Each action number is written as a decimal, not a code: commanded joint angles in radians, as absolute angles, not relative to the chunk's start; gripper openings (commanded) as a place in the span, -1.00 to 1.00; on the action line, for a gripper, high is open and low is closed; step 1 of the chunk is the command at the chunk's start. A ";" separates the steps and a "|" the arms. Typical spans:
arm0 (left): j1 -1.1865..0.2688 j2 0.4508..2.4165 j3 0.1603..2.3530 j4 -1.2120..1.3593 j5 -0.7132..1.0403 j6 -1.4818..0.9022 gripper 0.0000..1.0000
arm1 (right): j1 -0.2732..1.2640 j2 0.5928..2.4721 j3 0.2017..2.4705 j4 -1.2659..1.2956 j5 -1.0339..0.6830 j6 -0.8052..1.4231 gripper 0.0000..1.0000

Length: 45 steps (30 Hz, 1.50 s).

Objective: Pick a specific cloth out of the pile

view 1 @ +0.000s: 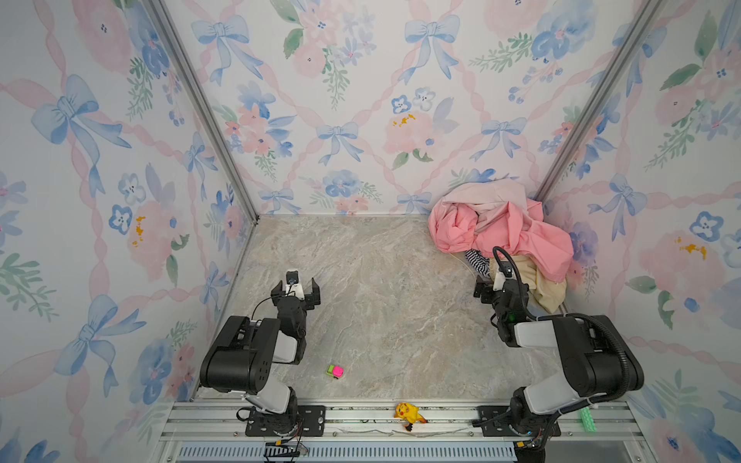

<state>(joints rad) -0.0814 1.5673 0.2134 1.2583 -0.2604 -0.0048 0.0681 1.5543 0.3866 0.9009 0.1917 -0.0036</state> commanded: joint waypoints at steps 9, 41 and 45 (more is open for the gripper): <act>-0.069 1.572 0.229 1.249 -0.238 -0.027 0.96 | 0.068 1.545 0.393 0.903 0.195 0.011 0.94; -0.584 1.185 0.799 0.236 -0.026 0.055 0.96 | 0.271 1.000 0.732 -0.212 0.340 0.070 0.94; -0.784 1.342 1.064 -0.033 0.045 0.245 0.96 | 0.136 1.123 0.966 -0.502 0.239 0.204 0.94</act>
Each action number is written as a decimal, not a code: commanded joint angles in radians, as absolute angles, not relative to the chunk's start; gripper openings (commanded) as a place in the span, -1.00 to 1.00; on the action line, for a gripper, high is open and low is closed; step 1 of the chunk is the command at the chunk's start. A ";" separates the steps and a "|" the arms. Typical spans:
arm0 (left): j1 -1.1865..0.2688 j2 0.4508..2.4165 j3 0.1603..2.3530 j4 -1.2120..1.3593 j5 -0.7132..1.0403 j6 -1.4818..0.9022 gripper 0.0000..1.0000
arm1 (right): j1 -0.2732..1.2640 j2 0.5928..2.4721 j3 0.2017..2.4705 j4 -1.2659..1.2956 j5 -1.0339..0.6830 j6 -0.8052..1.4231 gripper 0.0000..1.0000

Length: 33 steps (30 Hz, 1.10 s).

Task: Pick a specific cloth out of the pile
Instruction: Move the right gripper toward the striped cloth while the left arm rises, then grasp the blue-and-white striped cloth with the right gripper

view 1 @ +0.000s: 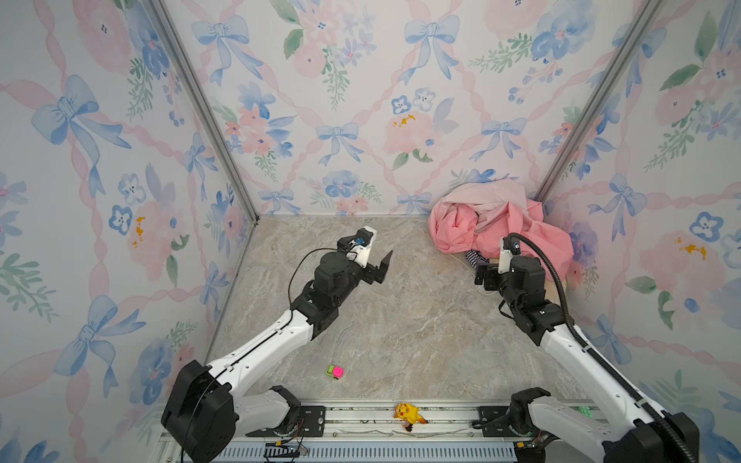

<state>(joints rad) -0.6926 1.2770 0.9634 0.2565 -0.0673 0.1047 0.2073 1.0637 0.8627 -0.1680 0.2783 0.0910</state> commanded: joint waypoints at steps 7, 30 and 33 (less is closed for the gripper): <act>-0.908 1.468 1.069 0.058 0.048 0.413 0.96 | 0.137 1.407 1.157 -0.623 0.207 0.176 0.67; -0.913 1.379 0.902 0.270 -0.063 0.389 0.96 | 0.209 2.041 1.586 -0.641 0.480 -0.014 -0.07; -0.913 1.383 0.902 0.271 -0.070 0.388 0.96 | 0.204 2.073 1.596 -0.607 0.489 -0.024 -0.15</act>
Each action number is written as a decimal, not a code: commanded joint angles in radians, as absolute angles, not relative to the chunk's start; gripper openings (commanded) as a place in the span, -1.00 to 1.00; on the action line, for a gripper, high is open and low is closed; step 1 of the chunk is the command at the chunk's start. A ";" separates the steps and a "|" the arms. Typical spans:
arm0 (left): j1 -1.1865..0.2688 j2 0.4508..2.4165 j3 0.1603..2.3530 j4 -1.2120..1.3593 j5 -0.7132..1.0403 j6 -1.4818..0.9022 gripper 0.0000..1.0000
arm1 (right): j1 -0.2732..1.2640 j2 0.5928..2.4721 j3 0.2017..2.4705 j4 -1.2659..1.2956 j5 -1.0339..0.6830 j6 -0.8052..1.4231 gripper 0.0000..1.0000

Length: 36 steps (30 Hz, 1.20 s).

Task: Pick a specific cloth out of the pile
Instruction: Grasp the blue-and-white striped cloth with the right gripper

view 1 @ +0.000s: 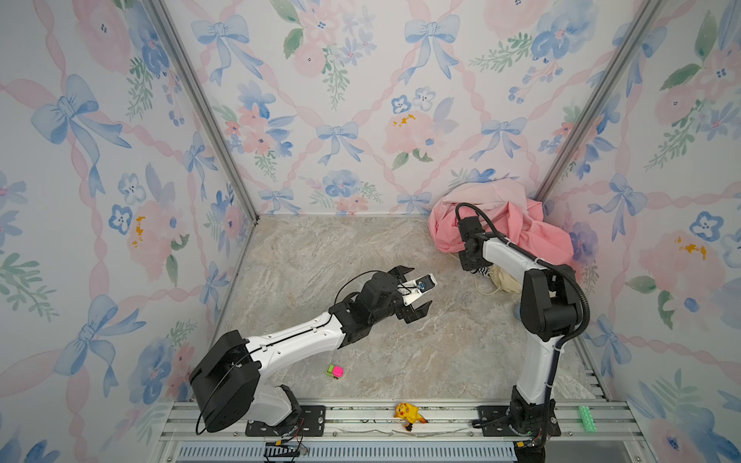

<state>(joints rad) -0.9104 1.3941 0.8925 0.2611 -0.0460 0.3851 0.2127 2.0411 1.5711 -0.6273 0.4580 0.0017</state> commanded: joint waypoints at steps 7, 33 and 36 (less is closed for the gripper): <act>-0.914 1.388 0.902 0.270 -0.075 0.382 0.96 | 0.192 2.134 1.620 -0.552 0.500 -0.069 -0.24; -0.915 1.416 0.916 0.252 -0.116 0.385 0.96 | 0.161 2.175 1.622 -0.519 0.444 -0.135 -0.37; -0.916 1.418 0.919 0.248 -0.117 0.384 0.96 | 0.161 2.157 1.607 -0.520 0.442 -0.135 -0.20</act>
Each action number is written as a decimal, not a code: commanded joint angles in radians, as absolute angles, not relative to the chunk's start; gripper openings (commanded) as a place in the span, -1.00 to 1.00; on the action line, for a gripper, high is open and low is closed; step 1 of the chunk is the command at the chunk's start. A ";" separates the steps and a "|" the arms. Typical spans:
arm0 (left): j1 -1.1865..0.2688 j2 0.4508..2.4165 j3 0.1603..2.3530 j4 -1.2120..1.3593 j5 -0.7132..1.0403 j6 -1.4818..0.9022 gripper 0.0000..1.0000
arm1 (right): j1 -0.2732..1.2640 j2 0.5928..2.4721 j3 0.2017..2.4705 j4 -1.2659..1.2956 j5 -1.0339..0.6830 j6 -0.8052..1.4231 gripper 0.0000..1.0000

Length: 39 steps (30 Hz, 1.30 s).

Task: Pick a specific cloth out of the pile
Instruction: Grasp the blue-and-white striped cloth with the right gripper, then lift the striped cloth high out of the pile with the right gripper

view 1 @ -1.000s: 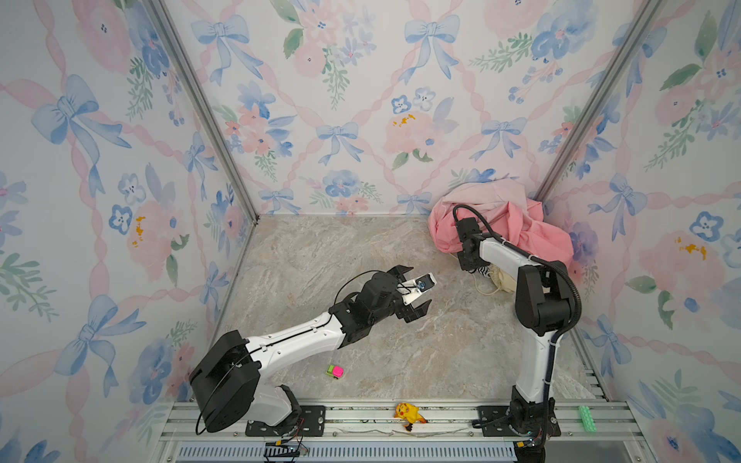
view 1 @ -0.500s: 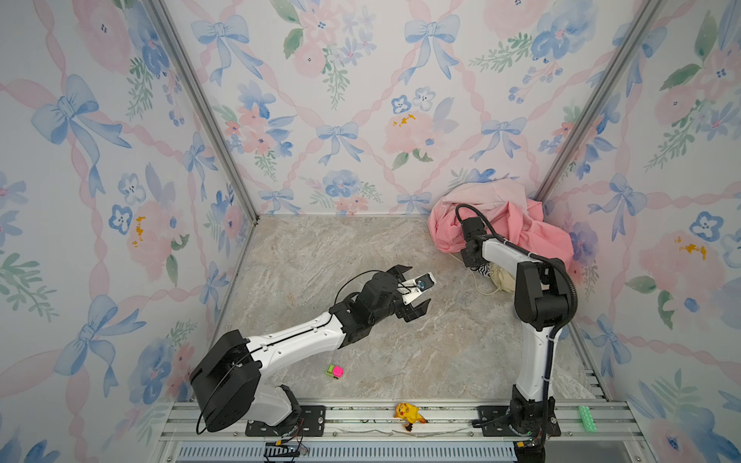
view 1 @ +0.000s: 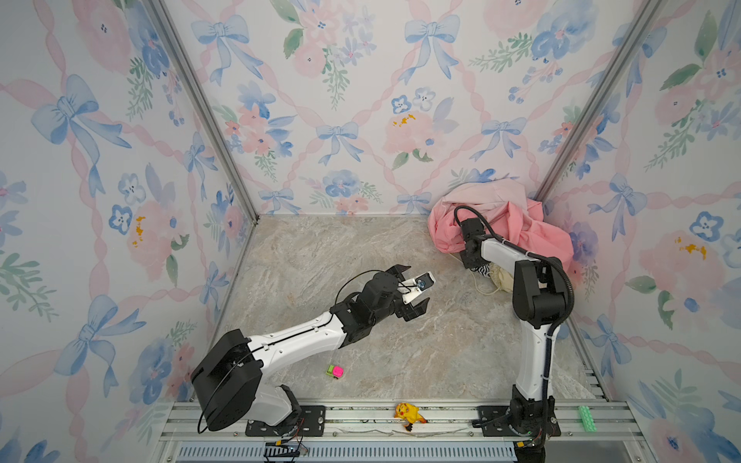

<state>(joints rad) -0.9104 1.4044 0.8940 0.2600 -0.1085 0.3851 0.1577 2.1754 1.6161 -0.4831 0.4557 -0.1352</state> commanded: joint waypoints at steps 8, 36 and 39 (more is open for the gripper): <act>-0.924 1.438 0.926 0.235 -0.127 0.384 0.96 | 0.162 2.132 1.579 -0.533 0.443 -0.144 0.00; -0.938 1.473 0.946 0.210 -0.137 0.388 0.96 | 0.149 2.006 2.381 -0.664 0.709 -0.410 -1.00; -0.936 1.490 0.953 0.206 -0.140 0.389 0.96 | 0.207 2.014 2.612 -0.369 0.685 -0.587 -1.00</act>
